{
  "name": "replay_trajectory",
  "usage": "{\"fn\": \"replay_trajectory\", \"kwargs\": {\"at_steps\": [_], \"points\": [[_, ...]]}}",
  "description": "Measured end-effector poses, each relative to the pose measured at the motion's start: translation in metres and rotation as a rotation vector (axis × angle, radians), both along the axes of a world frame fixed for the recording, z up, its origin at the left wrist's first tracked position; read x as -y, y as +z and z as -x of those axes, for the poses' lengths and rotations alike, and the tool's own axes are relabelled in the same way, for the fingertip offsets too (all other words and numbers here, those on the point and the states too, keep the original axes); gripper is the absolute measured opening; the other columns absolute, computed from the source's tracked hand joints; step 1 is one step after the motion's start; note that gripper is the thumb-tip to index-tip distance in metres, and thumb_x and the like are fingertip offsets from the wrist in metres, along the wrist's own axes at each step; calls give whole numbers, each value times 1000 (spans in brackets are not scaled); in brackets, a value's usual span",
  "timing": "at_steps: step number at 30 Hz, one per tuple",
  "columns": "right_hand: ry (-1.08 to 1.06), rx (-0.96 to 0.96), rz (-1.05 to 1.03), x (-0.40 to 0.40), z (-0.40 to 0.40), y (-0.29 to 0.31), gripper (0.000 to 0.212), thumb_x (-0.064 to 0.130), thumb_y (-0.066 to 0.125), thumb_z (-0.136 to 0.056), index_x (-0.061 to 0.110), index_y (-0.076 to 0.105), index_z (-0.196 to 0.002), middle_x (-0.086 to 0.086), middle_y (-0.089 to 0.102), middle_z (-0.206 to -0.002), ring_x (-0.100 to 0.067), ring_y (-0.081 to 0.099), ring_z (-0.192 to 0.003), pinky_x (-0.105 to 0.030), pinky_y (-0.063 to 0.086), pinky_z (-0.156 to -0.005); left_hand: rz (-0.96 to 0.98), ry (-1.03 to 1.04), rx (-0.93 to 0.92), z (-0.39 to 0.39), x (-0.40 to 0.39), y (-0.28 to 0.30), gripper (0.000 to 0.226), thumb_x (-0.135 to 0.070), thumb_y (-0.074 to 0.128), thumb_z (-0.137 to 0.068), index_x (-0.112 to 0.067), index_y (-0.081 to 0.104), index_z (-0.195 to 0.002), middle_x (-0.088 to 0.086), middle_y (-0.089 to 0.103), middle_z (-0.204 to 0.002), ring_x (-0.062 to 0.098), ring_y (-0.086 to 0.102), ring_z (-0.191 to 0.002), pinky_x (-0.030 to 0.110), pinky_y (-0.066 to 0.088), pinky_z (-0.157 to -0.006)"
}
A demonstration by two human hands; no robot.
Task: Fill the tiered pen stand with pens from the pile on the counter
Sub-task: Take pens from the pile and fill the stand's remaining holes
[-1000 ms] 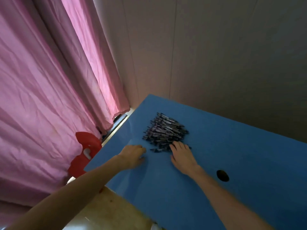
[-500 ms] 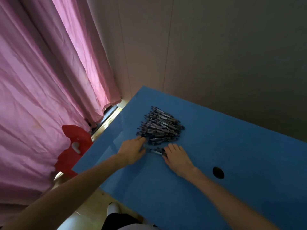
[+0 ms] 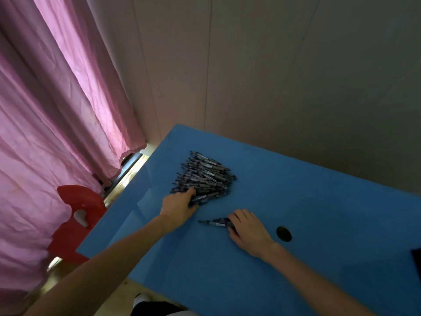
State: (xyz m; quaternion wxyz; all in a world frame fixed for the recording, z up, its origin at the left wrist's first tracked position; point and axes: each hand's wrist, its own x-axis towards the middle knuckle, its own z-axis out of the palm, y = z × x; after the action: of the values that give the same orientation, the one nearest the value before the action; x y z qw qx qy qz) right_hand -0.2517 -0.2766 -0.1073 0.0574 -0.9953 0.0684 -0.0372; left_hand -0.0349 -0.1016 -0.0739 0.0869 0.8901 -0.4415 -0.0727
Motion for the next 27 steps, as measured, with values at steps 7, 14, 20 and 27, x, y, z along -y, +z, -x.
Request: {"fn": "replay_trajectory", "kwargs": {"at_steps": [7, 14, 20, 27], "points": [[-37, 2, -40, -1, 6, 0, 40, 41, 36, -99, 18, 59, -122, 4, 56, -112, -16, 53, -98, -30, 50, -88, -22, -35, 24, -5, 9, 1, 28, -52, 56, -97, -29, 62, -112, -5, 72, -94, 19, 68, -86, 31, 51, -68], [-39, 20, -54, -1, 6, 0, 36, 39, 41, -97, 18, 60, -119, 4, 56, -109, -16, 52, -94, -30, 50, -85, -70, -189, 46, -5, 7, -3, 23, -46, 50, -103, -29, 57, -90, -6, 68, -83, 17, 64, -80, 32, 50, -67], [-35, 36, -69, 0, 6, -1, 35, 37, 45, -97, 17, 61, -121, 4, 57, -112, -15, 54, -97, -28, 50, -87, -60, -332, -8, -7, -5, -4, 29, -42, 52, -102, -30, 67, -123, -6, 73, -88, 17, 66, -83, 30, 49, -70], [-15, 6, -83, -1, 2, 5, 36, 36, 45, -96, 17, 60, -123, 4, 56, -114, -14, 52, -99, -28, 47, -89, -55, -355, -52, -12, -13, -1, 34, -37, 54, -101, -33, 62, -134, -6, 72, -87, 17, 66, -81, 31, 51, -73]]}}
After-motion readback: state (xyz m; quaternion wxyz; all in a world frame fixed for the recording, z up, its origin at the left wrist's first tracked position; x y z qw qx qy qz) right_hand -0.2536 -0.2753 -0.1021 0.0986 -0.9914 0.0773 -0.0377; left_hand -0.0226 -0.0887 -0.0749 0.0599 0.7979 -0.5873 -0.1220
